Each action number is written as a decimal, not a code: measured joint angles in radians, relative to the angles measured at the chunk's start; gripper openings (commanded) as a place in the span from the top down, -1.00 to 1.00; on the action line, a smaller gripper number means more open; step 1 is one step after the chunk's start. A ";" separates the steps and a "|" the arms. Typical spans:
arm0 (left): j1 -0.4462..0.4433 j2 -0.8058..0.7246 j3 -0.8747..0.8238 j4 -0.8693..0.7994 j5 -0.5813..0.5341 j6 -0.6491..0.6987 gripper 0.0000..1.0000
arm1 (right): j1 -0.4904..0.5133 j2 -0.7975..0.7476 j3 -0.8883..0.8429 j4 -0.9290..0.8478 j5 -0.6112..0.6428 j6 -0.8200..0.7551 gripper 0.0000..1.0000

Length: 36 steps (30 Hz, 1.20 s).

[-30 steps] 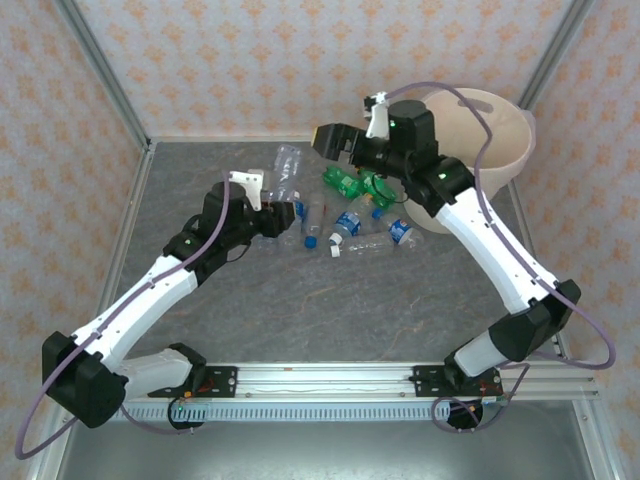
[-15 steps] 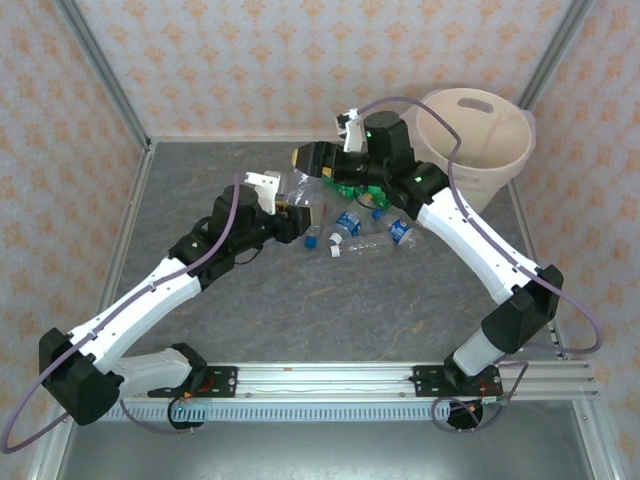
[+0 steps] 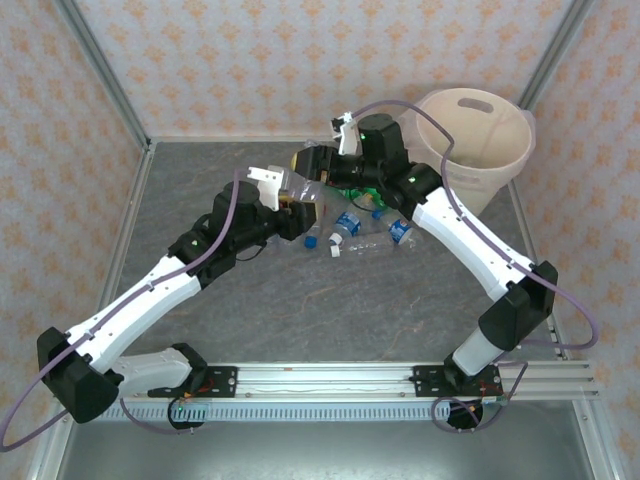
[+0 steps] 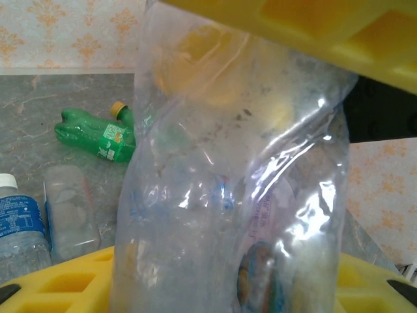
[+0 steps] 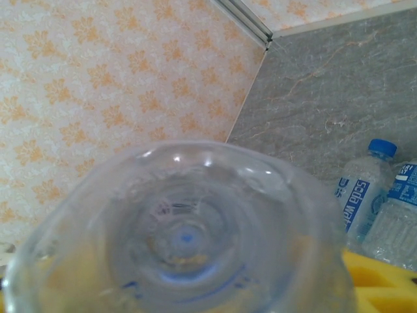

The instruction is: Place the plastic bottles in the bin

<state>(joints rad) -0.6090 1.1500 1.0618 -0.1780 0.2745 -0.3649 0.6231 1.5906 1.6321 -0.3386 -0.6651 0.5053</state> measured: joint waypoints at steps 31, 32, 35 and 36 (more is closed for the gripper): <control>-0.011 -0.109 0.003 -0.005 -0.206 -0.027 -0.98 | -0.591 -0.124 0.078 -0.074 0.141 0.042 -0.15; -0.011 -0.110 0.003 -0.005 -0.206 -0.028 -0.98 | -0.619 -0.132 0.080 -0.074 0.151 0.047 -0.15; -0.011 -0.110 0.003 -0.005 -0.206 -0.030 -0.98 | -0.692 -0.153 0.080 -0.074 0.197 0.061 -0.16; -0.011 -0.109 0.003 -0.006 -0.206 -0.030 -0.98 | -0.711 -0.157 0.080 -0.074 0.212 0.064 -0.17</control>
<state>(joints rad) -0.6201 1.0405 1.0649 -0.1841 0.0685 -0.3950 -0.0875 1.4338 1.7126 -0.4126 -0.4534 0.5690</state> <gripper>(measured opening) 0.990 0.578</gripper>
